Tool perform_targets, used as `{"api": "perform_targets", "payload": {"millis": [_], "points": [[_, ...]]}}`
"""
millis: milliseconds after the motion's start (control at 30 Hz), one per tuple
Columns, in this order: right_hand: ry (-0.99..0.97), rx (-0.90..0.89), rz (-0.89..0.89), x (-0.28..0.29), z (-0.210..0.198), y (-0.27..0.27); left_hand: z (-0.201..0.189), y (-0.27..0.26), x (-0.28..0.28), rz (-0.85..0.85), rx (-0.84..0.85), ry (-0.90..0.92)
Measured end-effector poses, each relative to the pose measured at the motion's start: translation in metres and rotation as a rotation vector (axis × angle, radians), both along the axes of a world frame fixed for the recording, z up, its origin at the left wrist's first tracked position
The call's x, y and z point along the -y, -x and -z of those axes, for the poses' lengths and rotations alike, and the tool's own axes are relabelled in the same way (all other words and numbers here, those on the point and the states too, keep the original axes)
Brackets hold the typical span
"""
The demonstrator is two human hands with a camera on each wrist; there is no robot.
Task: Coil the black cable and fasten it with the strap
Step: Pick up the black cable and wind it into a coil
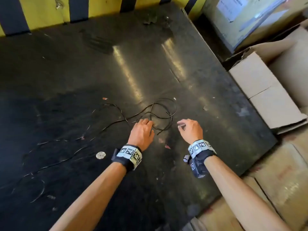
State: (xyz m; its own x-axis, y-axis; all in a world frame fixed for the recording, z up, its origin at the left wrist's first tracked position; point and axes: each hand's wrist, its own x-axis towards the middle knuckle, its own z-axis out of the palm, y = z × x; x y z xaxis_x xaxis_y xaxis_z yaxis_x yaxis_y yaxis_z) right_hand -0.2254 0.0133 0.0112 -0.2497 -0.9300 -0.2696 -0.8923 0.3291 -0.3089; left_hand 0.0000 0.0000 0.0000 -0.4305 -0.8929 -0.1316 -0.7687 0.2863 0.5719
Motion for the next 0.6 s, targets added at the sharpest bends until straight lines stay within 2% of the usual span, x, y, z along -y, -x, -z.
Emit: {"api": "perform_targets", "payload": {"millis": [133,300,467,600], "points": [[-0.046,0.11,0.206,0.027,0.014,-0.003,0.013,0.027,0.042,-0.004,0.023,0.088],[-0.088,0.153,0.333,0.039,0.041,-0.012,0.035,0.051,0.082,0.077,0.042,0.177],[-0.159,0.151,0.521,0.047,0.054,-0.008,0.042,0.072,0.106,0.171,0.072,0.128],[-0.241,0.263,0.611,0.044,0.06,-0.011,0.051,0.085,0.103,0.239,0.083,0.107]]}}
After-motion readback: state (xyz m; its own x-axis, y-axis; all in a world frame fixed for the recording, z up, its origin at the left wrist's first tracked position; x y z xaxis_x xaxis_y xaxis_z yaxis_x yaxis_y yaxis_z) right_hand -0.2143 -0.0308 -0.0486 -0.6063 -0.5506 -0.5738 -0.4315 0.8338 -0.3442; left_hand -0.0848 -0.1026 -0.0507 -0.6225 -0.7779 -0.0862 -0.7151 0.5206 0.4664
